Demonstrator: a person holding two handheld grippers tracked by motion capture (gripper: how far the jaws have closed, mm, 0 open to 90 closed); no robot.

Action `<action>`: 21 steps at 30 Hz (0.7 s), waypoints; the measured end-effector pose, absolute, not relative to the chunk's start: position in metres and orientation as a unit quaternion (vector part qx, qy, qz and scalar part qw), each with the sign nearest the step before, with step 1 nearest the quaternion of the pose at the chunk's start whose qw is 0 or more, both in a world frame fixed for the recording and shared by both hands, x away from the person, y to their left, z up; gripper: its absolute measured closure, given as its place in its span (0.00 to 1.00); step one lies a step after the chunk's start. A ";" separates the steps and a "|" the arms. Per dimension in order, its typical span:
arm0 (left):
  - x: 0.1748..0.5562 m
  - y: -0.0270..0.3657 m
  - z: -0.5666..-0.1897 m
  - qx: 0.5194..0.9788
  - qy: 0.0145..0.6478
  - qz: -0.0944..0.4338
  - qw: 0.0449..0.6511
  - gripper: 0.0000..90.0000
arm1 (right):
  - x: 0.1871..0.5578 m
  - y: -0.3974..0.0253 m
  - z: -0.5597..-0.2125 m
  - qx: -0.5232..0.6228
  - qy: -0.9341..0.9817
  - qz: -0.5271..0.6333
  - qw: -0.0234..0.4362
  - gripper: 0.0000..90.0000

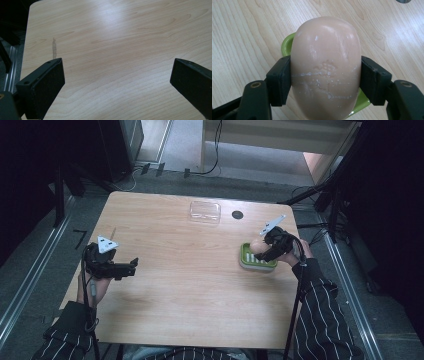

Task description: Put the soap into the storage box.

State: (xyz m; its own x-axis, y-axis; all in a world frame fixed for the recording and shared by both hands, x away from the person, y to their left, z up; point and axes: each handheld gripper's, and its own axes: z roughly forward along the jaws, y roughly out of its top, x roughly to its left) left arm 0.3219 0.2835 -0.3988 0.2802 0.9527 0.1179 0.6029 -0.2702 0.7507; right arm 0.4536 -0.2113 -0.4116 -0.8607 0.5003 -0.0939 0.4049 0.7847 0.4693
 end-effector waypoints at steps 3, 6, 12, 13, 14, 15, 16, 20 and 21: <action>0.322 0.283 -0.399 0.741 0.525 0.291 0.300 0.00 | 0.455 -0.211 -0.413 0.245 0.938 0.222 0.104 0.38; 0.322 0.284 -0.399 0.741 0.525 0.291 0.300 0.00 | 0.455 -0.211 -0.414 0.247 0.937 0.223 0.105 0.38; 0.322 0.284 -0.399 0.742 0.524 0.292 0.300 0.00 | 0.458 -0.211 -0.418 0.251 0.937 0.222 0.103 0.38; 0.322 0.284 -0.399 0.742 0.524 0.292 0.299 0.00 | 0.459 -0.211 -0.419 0.249 0.938 0.220 0.103 0.38; 0.322 0.284 -0.399 0.741 0.525 0.292 0.299 0.00 | 0.460 -0.211 -0.420 0.248 0.938 0.219 0.103 0.38; 0.322 0.284 -0.399 0.741 0.525 0.292 0.299 0.00 | 0.461 -0.211 -0.422 0.248 0.938 0.220 0.102 0.38; 0.322 0.284 -0.399 0.741 0.525 0.292 0.300 0.00 | 0.461 -0.211 -0.422 0.248 0.938 0.219 0.100 0.38; 0.322 0.284 -0.399 0.740 0.526 0.292 0.301 0.00 | 0.463 -0.212 -0.425 0.248 0.939 0.216 0.101 0.38; 0.322 0.284 -0.399 0.740 0.526 0.293 0.301 0.00 | 0.463 -0.212 -0.426 0.248 0.939 0.216 0.100 0.38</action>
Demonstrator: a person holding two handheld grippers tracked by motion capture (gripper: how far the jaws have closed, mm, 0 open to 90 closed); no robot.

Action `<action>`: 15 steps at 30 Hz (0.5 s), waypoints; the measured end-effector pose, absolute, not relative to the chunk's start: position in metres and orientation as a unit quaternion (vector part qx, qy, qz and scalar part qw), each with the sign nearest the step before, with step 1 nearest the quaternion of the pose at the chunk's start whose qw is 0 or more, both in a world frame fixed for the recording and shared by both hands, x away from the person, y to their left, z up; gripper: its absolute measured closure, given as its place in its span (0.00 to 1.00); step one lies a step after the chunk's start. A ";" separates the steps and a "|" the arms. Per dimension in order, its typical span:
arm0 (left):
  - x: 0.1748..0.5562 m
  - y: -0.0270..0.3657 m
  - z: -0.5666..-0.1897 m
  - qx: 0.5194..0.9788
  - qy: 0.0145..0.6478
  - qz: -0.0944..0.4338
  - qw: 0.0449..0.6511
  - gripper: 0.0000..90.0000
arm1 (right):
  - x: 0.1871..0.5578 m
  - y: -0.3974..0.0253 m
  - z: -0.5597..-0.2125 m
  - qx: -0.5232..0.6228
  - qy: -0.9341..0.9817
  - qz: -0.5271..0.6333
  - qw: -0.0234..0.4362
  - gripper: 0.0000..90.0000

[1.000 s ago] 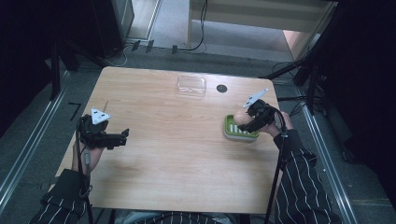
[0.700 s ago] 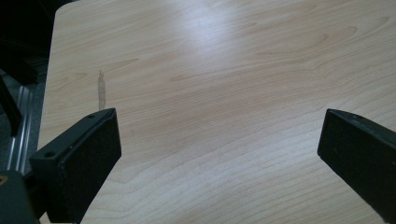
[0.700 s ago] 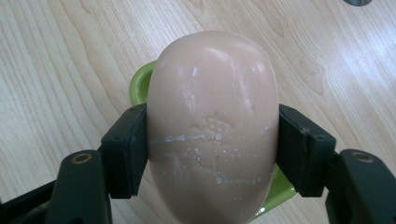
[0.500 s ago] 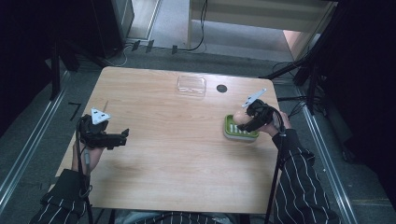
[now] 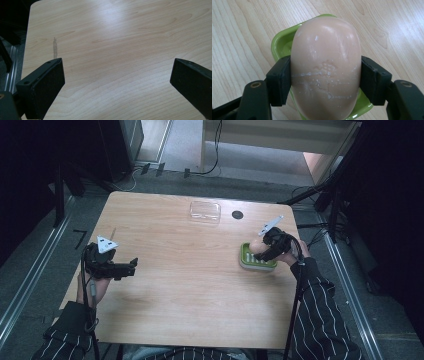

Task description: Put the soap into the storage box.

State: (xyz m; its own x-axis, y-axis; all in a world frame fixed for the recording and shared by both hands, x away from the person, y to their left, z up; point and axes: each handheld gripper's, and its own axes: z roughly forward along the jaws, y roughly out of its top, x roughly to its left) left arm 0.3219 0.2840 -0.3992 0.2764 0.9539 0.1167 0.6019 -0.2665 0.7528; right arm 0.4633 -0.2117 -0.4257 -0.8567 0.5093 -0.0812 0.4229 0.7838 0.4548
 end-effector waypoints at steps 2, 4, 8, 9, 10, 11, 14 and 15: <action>0.322 0.284 -0.399 0.740 0.525 0.292 0.300 0.00 | 0.465 -0.212 -0.427 0.245 0.940 0.216 0.102 0.38; 0.322 0.284 -0.399 0.740 0.526 0.292 0.300 0.00 | 0.465 -0.211 -0.429 0.248 0.939 0.215 0.100 0.38; 0.322 0.284 -0.399 0.741 0.525 0.292 0.299 0.00 | 0.466 -0.210 -0.431 0.247 0.940 0.213 0.099 0.38; 0.322 0.284 -0.399 0.741 0.525 0.293 0.298 0.00 | 0.466 -0.211 -0.431 0.247 0.940 0.213 0.099 0.38; 0.322 0.284 -0.399 0.742 0.525 0.292 0.298 0.00 | 0.467 -0.211 -0.432 0.247 0.940 0.215 0.097 0.38; 0.322 0.284 -0.399 0.742 0.525 0.292 0.298 0.00 | 0.467 -0.211 -0.433 0.247 0.939 0.215 0.099 0.38; 0.322 0.284 -0.399 0.742 0.525 0.293 0.298 0.00 | 0.467 -0.212 -0.435 0.252 0.938 0.216 0.098 0.38; 0.322 0.284 -0.399 0.741 0.525 0.293 0.298 0.00 | 0.468 -0.212 -0.436 0.252 0.938 0.216 0.098 0.38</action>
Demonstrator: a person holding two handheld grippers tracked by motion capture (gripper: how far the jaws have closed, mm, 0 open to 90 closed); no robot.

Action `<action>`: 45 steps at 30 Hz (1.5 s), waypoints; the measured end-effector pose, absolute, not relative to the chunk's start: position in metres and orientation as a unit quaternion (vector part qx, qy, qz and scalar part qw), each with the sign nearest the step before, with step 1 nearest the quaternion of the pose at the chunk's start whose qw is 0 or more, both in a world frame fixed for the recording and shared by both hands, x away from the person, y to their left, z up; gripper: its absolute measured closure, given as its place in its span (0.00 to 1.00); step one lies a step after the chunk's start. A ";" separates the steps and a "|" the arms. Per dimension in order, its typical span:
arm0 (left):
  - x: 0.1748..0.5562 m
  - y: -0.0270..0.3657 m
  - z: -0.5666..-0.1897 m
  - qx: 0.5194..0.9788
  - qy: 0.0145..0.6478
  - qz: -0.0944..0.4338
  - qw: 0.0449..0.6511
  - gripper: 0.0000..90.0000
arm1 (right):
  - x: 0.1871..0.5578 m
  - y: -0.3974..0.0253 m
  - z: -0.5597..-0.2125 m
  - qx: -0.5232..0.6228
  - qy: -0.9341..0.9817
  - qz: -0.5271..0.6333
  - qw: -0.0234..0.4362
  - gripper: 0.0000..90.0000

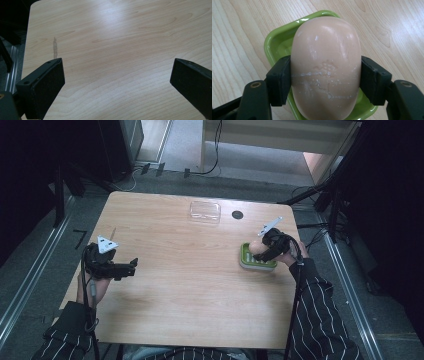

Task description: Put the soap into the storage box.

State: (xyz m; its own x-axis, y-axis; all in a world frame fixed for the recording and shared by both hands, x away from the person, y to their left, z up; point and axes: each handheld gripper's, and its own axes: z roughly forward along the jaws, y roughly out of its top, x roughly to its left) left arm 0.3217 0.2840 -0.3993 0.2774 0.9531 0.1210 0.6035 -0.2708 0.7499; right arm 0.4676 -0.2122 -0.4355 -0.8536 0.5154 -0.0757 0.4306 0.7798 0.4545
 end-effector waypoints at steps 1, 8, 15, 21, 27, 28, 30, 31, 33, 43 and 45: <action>0.322 0.284 -0.399 0.741 0.525 0.293 0.299 0.00 | 0.468 -0.212 -0.437 0.255 0.938 0.215 0.098 0.38; 0.322 0.284 -0.399 0.741 0.525 0.293 0.298 0.00 | 0.469 -0.212 -0.440 0.254 0.938 0.214 0.098 0.38; 0.322 0.284 -0.400 0.742 0.524 0.292 0.298 0.00 | 0.470 -0.213 -0.444 0.257 0.937 0.216 0.098 0.38; 0.322 0.284 -0.400 0.742 0.525 0.292 0.298 0.00 | 0.471 -0.214 -0.447 0.259 0.937 0.215 0.093 0.38; 0.322 0.284 -0.400 0.742 0.525 0.291 0.297 0.00 | 0.471 -0.214 -0.449 0.263 0.936 0.215 0.094 0.38; 0.322 0.284 -0.400 0.742 0.526 0.291 0.298 0.00 | 0.471 -0.214 -0.450 0.263 0.936 0.214 0.096 0.38; 0.322 0.285 -0.400 0.742 0.525 0.292 0.298 0.00 | 0.471 -0.213 -0.451 0.262 0.937 0.213 0.093 0.38; 0.322 0.285 -0.400 0.742 0.525 0.292 0.298 0.00 | 0.471 -0.213 -0.451 0.262 0.937 0.212 0.095 0.38; 0.322 0.285 -0.400 0.742 0.525 0.292 0.298 0.00 | 0.472 -0.213 -0.452 0.264 0.937 0.209 0.092 0.38; 0.322 0.285 -0.400 0.741 0.526 0.292 0.298 0.00 | 0.471 -0.211 -0.456 0.263 0.939 0.202 0.091 0.38; 0.322 0.285 -0.400 0.741 0.526 0.292 0.298 0.00 | 0.471 -0.212 -0.456 0.264 0.938 0.203 0.093 0.38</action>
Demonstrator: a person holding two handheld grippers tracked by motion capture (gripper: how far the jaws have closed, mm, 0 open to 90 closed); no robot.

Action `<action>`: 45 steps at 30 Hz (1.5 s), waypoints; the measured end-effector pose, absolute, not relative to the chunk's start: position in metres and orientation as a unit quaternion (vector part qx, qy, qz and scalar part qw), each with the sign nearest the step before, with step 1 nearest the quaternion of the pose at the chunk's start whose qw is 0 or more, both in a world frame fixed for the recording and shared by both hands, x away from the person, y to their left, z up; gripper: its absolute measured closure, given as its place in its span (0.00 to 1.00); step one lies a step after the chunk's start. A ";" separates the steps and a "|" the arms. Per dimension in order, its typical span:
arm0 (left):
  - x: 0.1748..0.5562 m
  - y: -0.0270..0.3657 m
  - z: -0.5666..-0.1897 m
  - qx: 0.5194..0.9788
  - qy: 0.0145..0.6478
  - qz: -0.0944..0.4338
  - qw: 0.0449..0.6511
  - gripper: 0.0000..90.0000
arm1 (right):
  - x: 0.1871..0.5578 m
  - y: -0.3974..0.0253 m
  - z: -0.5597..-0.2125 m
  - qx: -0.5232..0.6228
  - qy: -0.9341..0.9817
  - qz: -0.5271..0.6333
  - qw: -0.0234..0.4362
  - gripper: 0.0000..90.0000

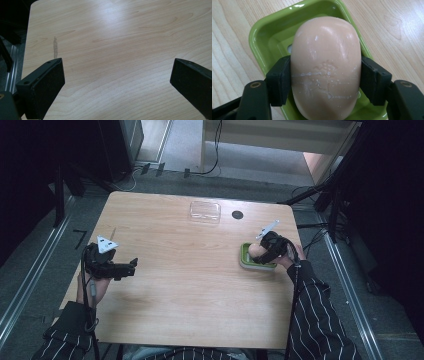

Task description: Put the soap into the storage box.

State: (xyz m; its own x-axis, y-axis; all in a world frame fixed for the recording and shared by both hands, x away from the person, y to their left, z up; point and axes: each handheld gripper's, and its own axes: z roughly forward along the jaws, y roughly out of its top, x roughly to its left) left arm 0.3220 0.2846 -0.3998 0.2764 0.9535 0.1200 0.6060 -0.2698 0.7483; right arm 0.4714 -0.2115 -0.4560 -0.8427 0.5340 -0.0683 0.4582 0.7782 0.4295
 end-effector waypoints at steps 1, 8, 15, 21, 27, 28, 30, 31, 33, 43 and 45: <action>0.322 0.285 -0.400 0.741 0.526 0.292 0.298 0.00 | 0.472 -0.212 -0.456 0.263 0.939 0.203 0.093 0.38; 0.322 0.285 -0.400 0.742 0.526 0.291 0.298 0.00 | 0.472 -0.212 -0.458 0.264 0.939 0.202 0.091 0.37; 0.322 0.284 -0.400 0.741 0.526 0.292 0.297 0.00 | 0.472 -0.211 -0.459 0.267 0.938 0.204 0.087 0.37; 0.322 0.284 -0.400 0.742 0.526 0.292 0.298 0.00 | 0.472 -0.211 -0.460 0.268 0.938 0.203 0.085 0.37; 0.322 0.285 -0.400 0.742 0.525 0.292 0.297 0.00 | 0.473 -0.211 -0.460 0.266 0.939 0.203 0.084 0.37; 0.322 0.284 -0.400 0.742 0.525 0.292 0.298 0.00 | 0.473 -0.211 -0.460 0.267 0.939 0.202 0.084 0.37; 0.322 0.284 -0.400 0.743 0.524 0.292 0.298 0.00 | 0.473 -0.211 -0.460 0.267 0.938 0.202 0.084 0.37; 0.322 0.284 -0.400 0.742 0.524 0.292 0.298 0.00 | 0.472 -0.211 -0.460 0.268 0.938 0.202 0.084 0.37; 0.322 0.284 -0.400 0.742 0.525 0.292 0.298 0.00 | 0.473 -0.211 -0.460 0.267 0.939 0.202 0.084 0.37; 0.322 0.284 -0.400 0.743 0.524 0.291 0.297 0.00 | 0.474 -0.210 -0.459 0.282 0.937 0.194 0.073 0.35; 0.322 0.284 -0.400 0.741 0.525 0.292 0.299 0.00 | 0.474 -0.211 -0.458 0.285 0.936 0.196 0.071 0.34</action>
